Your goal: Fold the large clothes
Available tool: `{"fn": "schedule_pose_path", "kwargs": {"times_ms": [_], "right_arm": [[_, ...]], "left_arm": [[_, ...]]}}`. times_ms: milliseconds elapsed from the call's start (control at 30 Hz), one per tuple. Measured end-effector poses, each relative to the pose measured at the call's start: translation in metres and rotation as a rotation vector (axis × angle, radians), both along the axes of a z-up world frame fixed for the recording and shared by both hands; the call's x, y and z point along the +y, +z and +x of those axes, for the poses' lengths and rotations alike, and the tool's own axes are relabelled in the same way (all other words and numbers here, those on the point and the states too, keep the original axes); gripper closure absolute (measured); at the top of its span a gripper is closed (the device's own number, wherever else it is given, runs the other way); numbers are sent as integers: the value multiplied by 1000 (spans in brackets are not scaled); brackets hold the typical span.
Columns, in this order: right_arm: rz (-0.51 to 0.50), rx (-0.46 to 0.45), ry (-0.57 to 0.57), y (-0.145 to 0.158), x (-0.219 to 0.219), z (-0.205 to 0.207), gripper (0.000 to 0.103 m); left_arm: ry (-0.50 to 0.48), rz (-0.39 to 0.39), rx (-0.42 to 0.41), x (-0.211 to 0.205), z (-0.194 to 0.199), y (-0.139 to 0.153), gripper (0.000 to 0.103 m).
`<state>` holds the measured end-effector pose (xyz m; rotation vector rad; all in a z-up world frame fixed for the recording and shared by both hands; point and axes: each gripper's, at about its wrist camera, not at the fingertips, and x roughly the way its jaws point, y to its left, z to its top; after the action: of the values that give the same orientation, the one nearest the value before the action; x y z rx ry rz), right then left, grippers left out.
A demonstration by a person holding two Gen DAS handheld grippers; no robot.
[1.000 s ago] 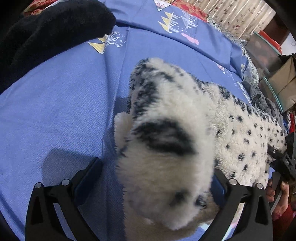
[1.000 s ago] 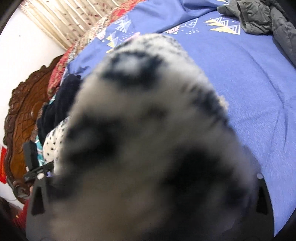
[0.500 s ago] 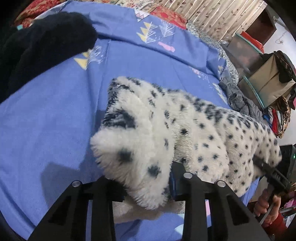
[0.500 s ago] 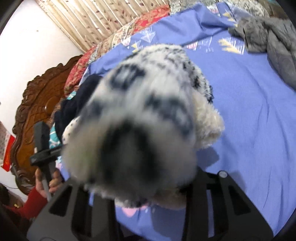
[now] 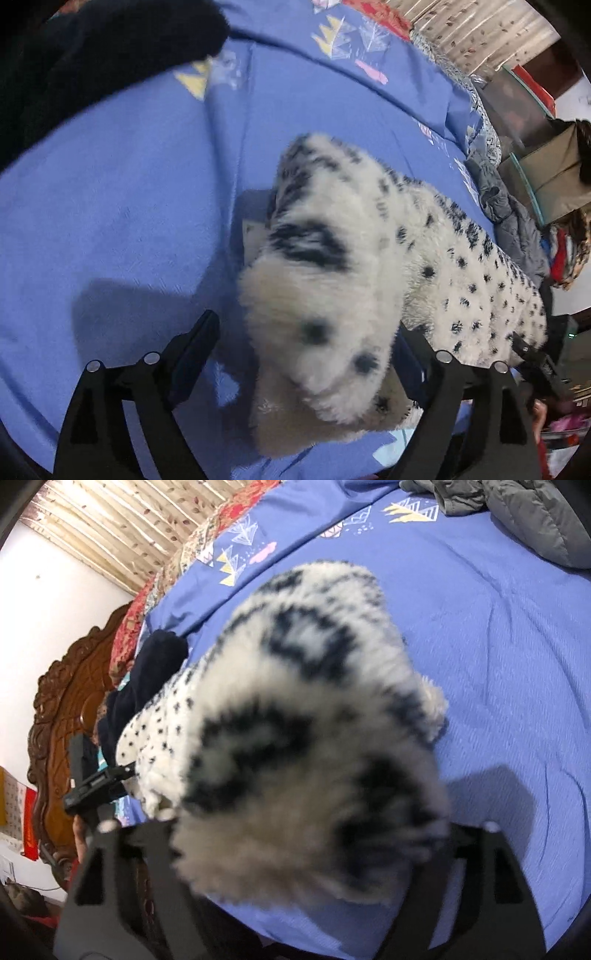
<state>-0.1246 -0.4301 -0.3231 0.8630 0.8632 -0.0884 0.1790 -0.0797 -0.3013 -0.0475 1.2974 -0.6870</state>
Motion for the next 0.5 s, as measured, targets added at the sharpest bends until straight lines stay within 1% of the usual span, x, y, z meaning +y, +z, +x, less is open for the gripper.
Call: {"fn": "schedule_pose_path", "kwargs": {"times_ms": [33,67,167,200,233,267,300,333,367,400,433,467,500], "right_arm": [[2,7,18,-2,0,6,24],[2,11,32,-4,0,10,24],[5,38,64,-12,4,26,22],[3,33,74,-10,8,29,26],[-8,21,91,-5,13,33,31],[-29,9,115,2,19,35,39],[-46,1,131,7,23,38,49],[-81,-17,162,17,31,41,53],[-103,-34,184,26,37,42,60],[-113,-48,195,33,41,43,63],[-123,-73,205,45,46,44,65],[-128,-98,210,55,49,44,66],[-140,-137,219,71,53,47,66]], "left_arm": [[-6,-12,18,-1,-1,-3,1],[-11,-15,17,-4,-3,-4,1],[-39,-21,-10,-19,-16,-4,1],[-58,-32,-19,-25,-21,-2,1],[-93,-55,-30,-34,-29,1,4],[-102,-50,-52,-37,-34,4,12],[-121,-37,-88,-41,-41,8,17],[-132,-32,-107,-42,-44,11,27],[-137,-33,-116,-42,-45,14,36],[-134,-46,-112,-40,-44,17,39],[-125,-86,-96,-34,-42,23,42],[-113,-137,-82,-27,-40,30,43],[-97,-211,-73,-16,-39,41,43]]}}
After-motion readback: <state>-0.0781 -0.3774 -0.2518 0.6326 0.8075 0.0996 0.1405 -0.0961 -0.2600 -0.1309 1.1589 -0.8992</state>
